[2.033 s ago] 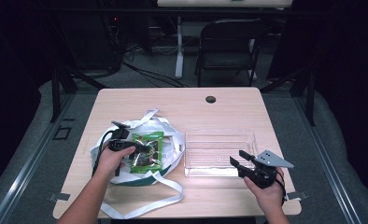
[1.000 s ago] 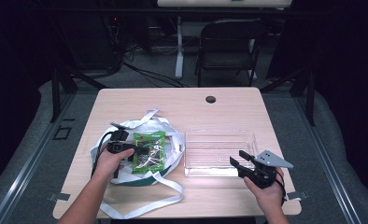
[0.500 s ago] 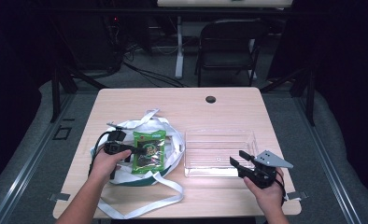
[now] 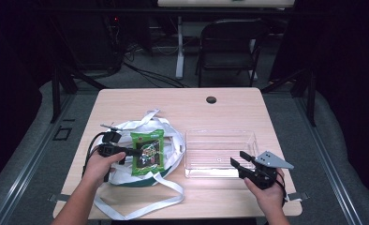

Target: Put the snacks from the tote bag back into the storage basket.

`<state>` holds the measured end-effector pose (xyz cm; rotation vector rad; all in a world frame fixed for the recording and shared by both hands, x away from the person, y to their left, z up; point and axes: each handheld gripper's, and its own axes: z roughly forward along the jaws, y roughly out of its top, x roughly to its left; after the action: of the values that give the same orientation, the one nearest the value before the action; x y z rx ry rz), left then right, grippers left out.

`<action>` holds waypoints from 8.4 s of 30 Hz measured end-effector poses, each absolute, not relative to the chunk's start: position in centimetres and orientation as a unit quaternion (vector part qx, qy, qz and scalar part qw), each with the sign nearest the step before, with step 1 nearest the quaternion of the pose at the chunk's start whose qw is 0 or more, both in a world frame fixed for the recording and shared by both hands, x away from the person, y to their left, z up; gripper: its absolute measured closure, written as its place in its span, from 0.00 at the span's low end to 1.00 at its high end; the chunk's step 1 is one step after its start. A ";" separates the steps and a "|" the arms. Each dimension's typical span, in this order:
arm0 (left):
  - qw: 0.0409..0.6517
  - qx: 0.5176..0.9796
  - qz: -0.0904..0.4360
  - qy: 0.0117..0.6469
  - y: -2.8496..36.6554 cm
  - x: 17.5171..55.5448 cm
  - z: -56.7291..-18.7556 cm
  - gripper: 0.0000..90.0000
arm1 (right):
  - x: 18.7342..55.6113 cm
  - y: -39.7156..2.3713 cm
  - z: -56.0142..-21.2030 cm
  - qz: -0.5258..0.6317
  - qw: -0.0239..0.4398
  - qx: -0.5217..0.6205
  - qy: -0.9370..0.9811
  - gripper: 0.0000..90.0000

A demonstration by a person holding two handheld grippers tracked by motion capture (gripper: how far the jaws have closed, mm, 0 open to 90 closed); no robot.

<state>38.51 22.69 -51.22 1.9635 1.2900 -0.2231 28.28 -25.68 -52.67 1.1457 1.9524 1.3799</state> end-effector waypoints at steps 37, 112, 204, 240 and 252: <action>0.430 0.759 -0.083 0.482 24.7 38.4 -49.6 0.81 | 28.3 -25.6 -52.8 0.503 0.244 0.417 0.717 0.56; 0.502 0.770 0.007 0.393 20.5 39.6 -43.1 0.82 | 32.9 -23.4 -46.1 0.414 0.193 0.332 0.825 0.56; 0.485 0.822 0.005 0.299 11.1 39.9 -42.9 0.82 | 39.3 -15.8 -34.4 0.266 0.196 0.130 0.935 0.55; 0.488 0.845 0.035 0.217 8.5 38.7 -42.2 0.82 | 39.5 -13.0 -35.2 0.247 0.160 0.089 0.952 0.55; 0.487 0.849 0.044 0.202 8.2 38.4 -42.3 0.82 | 39.6 -13.0 -35.5 0.243 0.131 0.096 0.956 0.66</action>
<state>38.38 8.22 -42.26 2.0646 0.4926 0.1074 39.61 -13.00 -35.47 0.2788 2.7775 0.7051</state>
